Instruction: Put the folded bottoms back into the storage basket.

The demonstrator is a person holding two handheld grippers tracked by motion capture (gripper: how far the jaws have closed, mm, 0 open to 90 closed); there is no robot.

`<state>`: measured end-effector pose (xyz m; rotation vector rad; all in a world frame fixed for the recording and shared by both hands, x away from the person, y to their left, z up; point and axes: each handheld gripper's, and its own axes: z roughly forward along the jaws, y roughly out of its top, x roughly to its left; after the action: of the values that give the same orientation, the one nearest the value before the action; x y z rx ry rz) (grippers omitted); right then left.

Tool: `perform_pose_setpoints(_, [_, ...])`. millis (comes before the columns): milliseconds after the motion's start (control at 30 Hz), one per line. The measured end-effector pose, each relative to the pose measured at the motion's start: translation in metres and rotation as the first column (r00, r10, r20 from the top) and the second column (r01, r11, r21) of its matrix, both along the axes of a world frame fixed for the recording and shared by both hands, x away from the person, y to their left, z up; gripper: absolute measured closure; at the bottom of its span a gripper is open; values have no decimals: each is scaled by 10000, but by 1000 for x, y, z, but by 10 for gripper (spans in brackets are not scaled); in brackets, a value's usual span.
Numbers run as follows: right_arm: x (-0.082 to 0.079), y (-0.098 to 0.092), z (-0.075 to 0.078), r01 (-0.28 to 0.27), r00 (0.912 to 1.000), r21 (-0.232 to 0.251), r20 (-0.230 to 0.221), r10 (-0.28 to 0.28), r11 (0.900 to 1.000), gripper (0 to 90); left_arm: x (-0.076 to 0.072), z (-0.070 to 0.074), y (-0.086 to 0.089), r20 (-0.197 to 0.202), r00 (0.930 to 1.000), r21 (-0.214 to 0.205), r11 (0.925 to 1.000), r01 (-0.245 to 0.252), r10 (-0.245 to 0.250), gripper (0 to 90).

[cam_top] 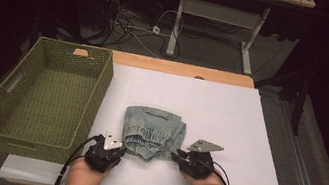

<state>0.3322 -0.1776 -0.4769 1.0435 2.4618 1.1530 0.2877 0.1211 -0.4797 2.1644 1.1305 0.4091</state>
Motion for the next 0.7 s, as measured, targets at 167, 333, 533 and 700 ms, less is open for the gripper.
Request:
perform_pose_setpoints(167, [-25,-10,4,-449,9990,-162,-89,447,9989,736,-24,4,-5,-256,9969,398,9963,757,-747,747])
perform_pose_setpoints(333, [-43,-19,4,-569,9984,-124,-67,568,9983,729,-40,6,-5,-611,9900,257,9913,1287,-1270,739])
perform_pose_setpoints(533, [-61,-27,5,-678,9977,49,-87,679,9977,662,-48,6,0,-652,9889,58,9910,1339,-1332,625])
perform_pose_setpoints(700, [-57,-42,14,-358,9985,1365,457,298,9900,404,-44,10,21,79,9959,-1373,9864,899,-897,417])
